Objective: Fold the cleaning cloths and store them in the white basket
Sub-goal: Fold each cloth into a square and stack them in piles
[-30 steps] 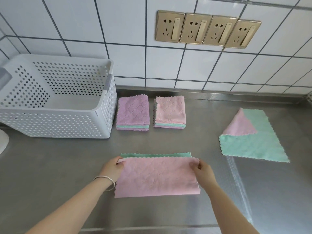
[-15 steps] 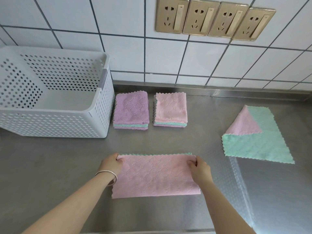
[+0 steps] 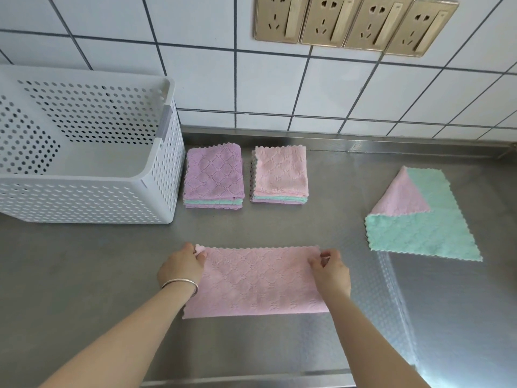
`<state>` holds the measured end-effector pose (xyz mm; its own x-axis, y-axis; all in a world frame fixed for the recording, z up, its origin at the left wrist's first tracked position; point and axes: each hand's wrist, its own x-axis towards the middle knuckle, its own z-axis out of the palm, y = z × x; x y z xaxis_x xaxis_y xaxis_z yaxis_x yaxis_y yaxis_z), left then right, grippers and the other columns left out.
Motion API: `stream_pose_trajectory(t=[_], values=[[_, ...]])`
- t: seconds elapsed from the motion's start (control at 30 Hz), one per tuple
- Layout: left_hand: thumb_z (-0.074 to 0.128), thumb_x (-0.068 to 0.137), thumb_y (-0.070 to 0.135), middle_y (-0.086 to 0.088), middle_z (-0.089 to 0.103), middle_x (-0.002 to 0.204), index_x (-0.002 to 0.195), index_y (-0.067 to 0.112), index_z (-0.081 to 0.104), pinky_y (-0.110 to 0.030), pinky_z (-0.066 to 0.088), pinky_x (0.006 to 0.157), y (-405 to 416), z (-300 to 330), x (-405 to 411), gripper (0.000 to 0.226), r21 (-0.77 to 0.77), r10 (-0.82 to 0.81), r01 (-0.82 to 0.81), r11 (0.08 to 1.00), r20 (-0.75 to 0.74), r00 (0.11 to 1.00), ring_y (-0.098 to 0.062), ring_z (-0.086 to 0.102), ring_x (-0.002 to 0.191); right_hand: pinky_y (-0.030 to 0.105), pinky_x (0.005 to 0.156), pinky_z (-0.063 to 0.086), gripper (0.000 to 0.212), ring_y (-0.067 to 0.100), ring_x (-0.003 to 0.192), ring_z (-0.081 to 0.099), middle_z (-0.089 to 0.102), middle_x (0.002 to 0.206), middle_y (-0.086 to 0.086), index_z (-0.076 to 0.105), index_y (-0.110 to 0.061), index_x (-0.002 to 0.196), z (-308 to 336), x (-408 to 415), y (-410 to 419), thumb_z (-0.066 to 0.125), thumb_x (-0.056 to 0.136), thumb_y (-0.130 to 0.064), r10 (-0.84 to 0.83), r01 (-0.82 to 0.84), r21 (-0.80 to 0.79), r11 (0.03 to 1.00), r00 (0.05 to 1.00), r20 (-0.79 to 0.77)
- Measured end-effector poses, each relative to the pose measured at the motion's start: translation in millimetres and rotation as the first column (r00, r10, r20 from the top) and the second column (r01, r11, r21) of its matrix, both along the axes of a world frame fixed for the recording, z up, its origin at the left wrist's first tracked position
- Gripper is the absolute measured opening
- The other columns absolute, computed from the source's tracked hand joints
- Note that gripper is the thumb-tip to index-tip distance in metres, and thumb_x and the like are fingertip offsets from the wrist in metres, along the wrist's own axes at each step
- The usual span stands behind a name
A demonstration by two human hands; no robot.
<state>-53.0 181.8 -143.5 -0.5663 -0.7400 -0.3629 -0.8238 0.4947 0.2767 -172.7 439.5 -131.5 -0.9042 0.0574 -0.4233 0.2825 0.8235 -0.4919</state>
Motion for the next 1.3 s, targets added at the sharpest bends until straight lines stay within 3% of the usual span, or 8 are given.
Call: stream_pose_trajectory(t=[0.17,0.37,0.63,0.77,0.83,0.93,1.07,1.3], values=[[0.065,0.067,0.032,-0.012,0.059,0.109,0.110,0.017,0.057,-0.043,0.046,0.076,29.4,-3.8,8.1,0.046,-0.316,-0.295,0.210,0.925,-0.249,0.923,-0.033,0.053,0.096,0.039,0.083,0.046,0.048,0.024,0.103,0.055,0.055,0.117,0.004,0.041,-0.014,0.127,1.6,29.2,20.5,0.057,0.085,-0.032,-0.110,0.110,-0.002,0.994,0.992,-0.054],[0.035,0.073,0.060,0.008,0.050,0.138,0.129,0.034,0.043,-0.054,0.050,0.088,77.6,-22.3,8.3,0.062,-0.309,-0.841,0.804,0.507,0.025,0.540,-0.024,0.026,0.136,0.032,0.078,0.046,0.037,0.022,0.095,0.054,0.055,0.107,0.001,0.048,-0.013,0.115,-0.4,64.0,24.3,0.053,0.082,-0.030,-0.104,0.097,0.101,0.990,0.992,0.066],[0.012,0.068,0.073,0.003,-0.020,0.156,0.142,0.047,0.010,-0.053,-0.008,0.112,86.9,-25.4,3.2,0.079,-0.084,-0.891,0.894,0.441,0.078,0.447,-0.023,-0.033,0.137,0.029,0.076,0.049,0.019,0.025,0.090,0.055,0.062,0.102,0.008,0.063,-0.019,0.079,5.8,70.5,19.6,0.048,0.077,-0.030,-0.053,0.022,0.182,0.983,0.984,0.169],[-0.005,0.055,0.089,0.002,0.003,0.158,0.146,0.032,0.018,-0.038,0.005,0.117,96.4,16.1,-6.8,0.110,0.167,-0.770,0.774,0.611,-0.101,0.630,-0.021,-0.002,0.146,0.026,0.066,0.036,0.013,0.019,0.080,0.049,0.051,0.099,0.000,0.058,-0.013,0.094,19.3,79.2,9.0,0.055,0.082,-0.014,-0.077,0.081,0.062,0.995,0.995,-0.067],[0.023,0.080,0.074,0.001,0.034,0.150,0.141,0.022,0.035,-0.028,0.021,0.111,97.3,37.9,-15.0,0.082,0.411,-0.413,0.522,0.747,-0.327,0.850,-0.017,0.029,0.139,0.027,0.062,0.038,0.016,0.023,0.079,0.056,0.053,0.089,-0.002,0.053,-0.017,0.084,32.0,88.8,-7.7,0.060,0.075,-0.006,-0.021,0.024,0.007,1.000,0.954,-0.299],[0.055,0.074,0.057,-0.006,0.070,0.102,0.103,0.013,0.066,-0.035,0.045,0.096,87.7,57.1,-28.4,0.054,0.729,0.013,0.281,0.625,-0.369,0.929,-0.022,0.063,0.098,0.026,0.057,0.039,0.026,0.020,0.068,0.052,0.055,0.072,-0.004,0.048,-0.024,0.074,39.4,104.6,-39.0,0.058,0.056,-0.008,0.198,-0.233,0.016,0.972,0.787,-0.585],[0.057,0.082,0.040,0.001,0.048,0.054,0.059,0.015,0.052,-0.029,0.037,0.054,67.6,65.9,-19.6,0.034,0.608,0.047,0.153,0.779,-0.300,0.953,-0.016,0.043,0.054,0.027,0.058,0.029,0.022,0.020,0.069,0.048,0.054,0.084,-0.005,0.044,-0.025,0.075,42.0,123.2,-76.2,0.048,0.056,-0.016,0.440,-0.508,0.122,0.853,0.573,-0.691],[0.042,0.091,0.016,-0.019,0.064,0.096,0.083,0.015,0.056,-0.029,0.037,0.068,23.7,41.5,15.4,0.016,0.537,0.173,0.012,0.843,-0.294,0.940,-0.029,0.052,0.078,0.028,0.095,0.048,0.091,0.017,0.127,0.035,0.046,0.140,0.003,0.043,-0.017,0.132,12.6,137.3,-89.3,0.068,0.046,-0.029,0.688,-0.664,0.267,0.698,0.521,-0.505]])
